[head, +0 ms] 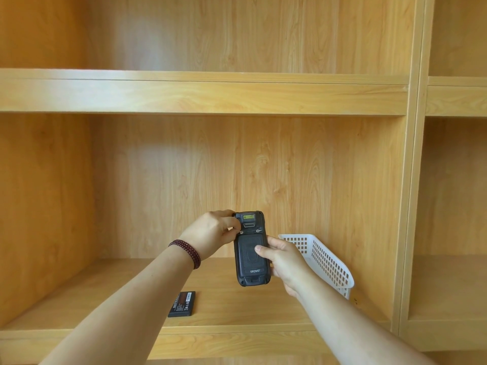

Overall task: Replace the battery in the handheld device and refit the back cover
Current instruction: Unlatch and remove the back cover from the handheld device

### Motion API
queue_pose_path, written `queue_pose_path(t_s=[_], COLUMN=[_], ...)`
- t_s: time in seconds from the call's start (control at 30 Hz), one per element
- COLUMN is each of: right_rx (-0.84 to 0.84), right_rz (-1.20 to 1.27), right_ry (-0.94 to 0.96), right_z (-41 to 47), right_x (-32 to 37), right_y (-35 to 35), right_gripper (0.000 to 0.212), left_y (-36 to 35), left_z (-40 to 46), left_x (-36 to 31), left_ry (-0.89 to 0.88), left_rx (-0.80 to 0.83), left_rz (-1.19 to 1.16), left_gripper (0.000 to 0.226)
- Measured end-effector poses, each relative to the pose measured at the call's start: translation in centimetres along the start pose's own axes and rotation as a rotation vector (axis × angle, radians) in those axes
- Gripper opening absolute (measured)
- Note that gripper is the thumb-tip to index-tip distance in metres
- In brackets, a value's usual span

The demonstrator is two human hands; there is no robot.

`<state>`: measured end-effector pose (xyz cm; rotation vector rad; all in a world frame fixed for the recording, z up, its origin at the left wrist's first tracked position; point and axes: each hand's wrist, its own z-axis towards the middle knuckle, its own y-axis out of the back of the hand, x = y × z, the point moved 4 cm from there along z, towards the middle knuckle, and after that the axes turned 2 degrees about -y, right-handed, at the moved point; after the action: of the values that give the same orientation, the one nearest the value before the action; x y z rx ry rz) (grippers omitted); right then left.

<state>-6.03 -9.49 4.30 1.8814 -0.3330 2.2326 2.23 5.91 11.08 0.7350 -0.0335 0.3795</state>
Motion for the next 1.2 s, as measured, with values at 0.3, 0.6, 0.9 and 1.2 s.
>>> queue_pose_path(t_s=[0.3, 0.6, 0.9, 1.2], right_rx=[0.028, 0.012, 0.013, 0.017], right_rz=[-0.024, 0.028, 0.008, 0.021], right_ry=[-0.011, 0.003, 0.011, 0.003], right_z=[-0.4, -0.4, -0.7, -0.8], right_x=[0.2, 0.7, 0.5, 0.5], right_y=[-0.7, -0.7, -0.5, -0.6], right_gripper=[0.02, 0.022, 0.021, 0.019], left_y=[1.0, 0.9, 0.9, 0.7], left_z=[-0.2, -0.2, 0.2, 0.4], left_x=[0.3, 1.5, 0.5, 0.1], left_ry=[0.04, 0.158, 0.054, 0.086], left_rx=[-0.044, 0.039, 0.008, -0.055], left_rz=[0.032, -0.139, -0.064, -0.004], left_gripper=[0.005, 0.008, 0.005, 0.006])
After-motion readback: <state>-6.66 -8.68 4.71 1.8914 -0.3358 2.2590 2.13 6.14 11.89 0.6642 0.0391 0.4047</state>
